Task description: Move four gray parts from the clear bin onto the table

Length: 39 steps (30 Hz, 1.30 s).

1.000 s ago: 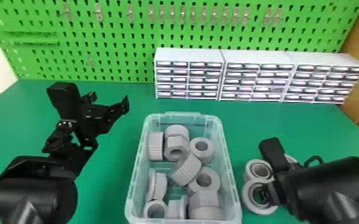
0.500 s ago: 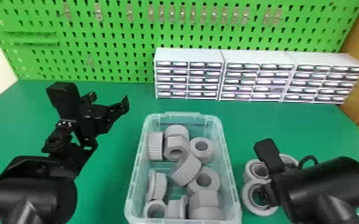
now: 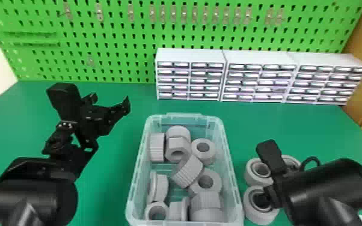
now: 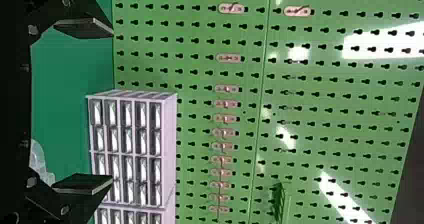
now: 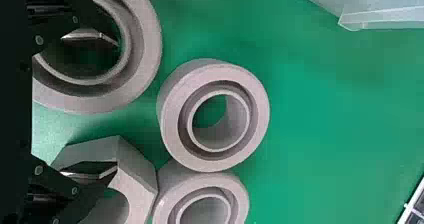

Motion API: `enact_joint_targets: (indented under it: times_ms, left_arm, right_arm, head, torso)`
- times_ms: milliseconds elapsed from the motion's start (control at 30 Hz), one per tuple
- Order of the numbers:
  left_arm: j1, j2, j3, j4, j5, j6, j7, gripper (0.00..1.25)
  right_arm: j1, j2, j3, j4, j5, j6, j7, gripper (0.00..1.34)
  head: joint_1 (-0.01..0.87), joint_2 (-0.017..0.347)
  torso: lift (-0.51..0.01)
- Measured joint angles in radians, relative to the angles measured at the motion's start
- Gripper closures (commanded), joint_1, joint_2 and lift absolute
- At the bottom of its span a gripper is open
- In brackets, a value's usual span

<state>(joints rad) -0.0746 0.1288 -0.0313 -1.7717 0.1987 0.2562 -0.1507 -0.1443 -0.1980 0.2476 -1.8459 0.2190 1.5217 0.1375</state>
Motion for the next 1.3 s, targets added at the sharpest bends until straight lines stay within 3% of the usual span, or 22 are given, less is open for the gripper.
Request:
enact_joint_targets:
  times_ms: [300, 700, 1000, 1300]
  left_arm:
    - [0.0, 0.0, 0.0, 0.001, 0.001, 0.0, -0.002, 0.24]
    - [0.001, -0.001, 0.011, 0.004, -0.005, 0.0, -0.005, 0.24]
    - [-0.008, -0.004, 0.008, 0.012, -0.007, 0.0, -0.013, 0.24]
    - [-0.021, -0.009, 0.015, 0.012, -0.015, -0.002, -0.013, 0.24]
  right_arm:
    - [-0.007, 0.0, 0.017, -0.001, 0.034, -0.003, 0.0, 0.4]
    - [-0.063, 0.007, 0.081, -0.048, 0.155, -0.028, 0.0, 0.4]
    - [-0.09, 0.0, 0.039, -0.076, 0.152, -0.115, 0.001, 0.4]
    - [-0.113, 0.015, -0.07, -0.115, 0.144, -0.245, 0.001, 0.4]
  head:
    - [0.678, 0.034]
    - [0.678, 0.034]
    - [0.678, 0.034]
    - [0.678, 0.034]
  torso:
    - [-0.05]
    - [-0.05]
    - [-0.05]
    - [-0.05]
